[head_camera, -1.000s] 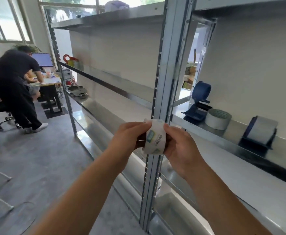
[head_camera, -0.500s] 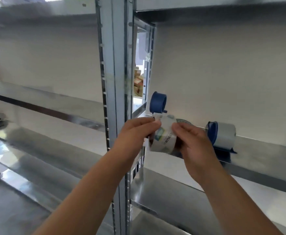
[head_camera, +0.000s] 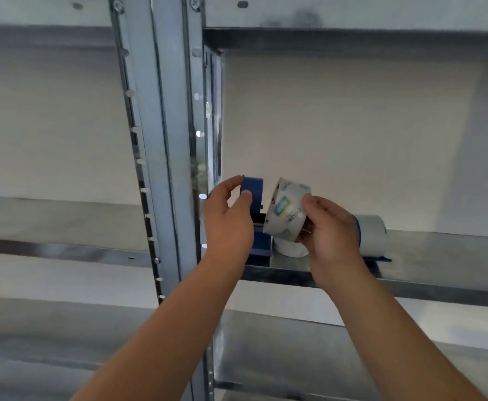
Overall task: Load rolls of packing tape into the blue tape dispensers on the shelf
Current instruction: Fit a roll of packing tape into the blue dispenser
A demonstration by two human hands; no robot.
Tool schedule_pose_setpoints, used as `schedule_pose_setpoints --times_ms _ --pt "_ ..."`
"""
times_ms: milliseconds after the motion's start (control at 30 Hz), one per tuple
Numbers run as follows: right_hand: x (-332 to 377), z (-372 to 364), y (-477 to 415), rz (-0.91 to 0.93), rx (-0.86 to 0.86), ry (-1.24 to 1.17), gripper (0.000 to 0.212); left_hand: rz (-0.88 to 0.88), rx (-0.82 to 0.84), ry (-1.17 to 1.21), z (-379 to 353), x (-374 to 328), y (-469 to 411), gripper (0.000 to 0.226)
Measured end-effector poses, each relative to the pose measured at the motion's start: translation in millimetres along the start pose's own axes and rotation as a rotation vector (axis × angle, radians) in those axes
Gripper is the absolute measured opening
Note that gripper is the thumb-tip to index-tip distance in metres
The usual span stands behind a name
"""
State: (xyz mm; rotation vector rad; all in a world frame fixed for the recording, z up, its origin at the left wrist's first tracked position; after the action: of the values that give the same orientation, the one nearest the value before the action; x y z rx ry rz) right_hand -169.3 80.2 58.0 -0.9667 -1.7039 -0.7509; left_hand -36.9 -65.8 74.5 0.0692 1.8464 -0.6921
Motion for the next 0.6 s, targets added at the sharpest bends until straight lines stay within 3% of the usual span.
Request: schedule_pose_setpoints --times_ms 200,400,600 --pt "7.8 -17.8 -12.7 0.039 -0.029 0.158 0.033 0.108 -0.011 0.131 -16.4 20.3 -22.1 0.036" --pt "7.1 -25.7 -27.1 -0.008 -0.064 0.207 0.029 0.136 -0.05 0.09 -17.9 32.1 -38.7 0.024" --pt "5.8 -29.5 -43.9 -0.016 -0.083 0.23 0.03 0.095 -0.085 0.005 -14.0 28.9 -43.6 0.025"
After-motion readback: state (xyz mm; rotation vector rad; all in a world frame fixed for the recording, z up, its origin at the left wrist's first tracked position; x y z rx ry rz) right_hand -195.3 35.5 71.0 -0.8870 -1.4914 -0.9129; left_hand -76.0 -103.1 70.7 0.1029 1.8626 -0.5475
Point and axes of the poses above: each hand's wrist, its own y-axis away from the middle knuckle, its own z-axis out of the back of the hand, x = y × z, the point moved 10 cm from there along -y, towards the middle knuckle, and after that the axes turned 12 degrees about -z, right-handed, at the moved point
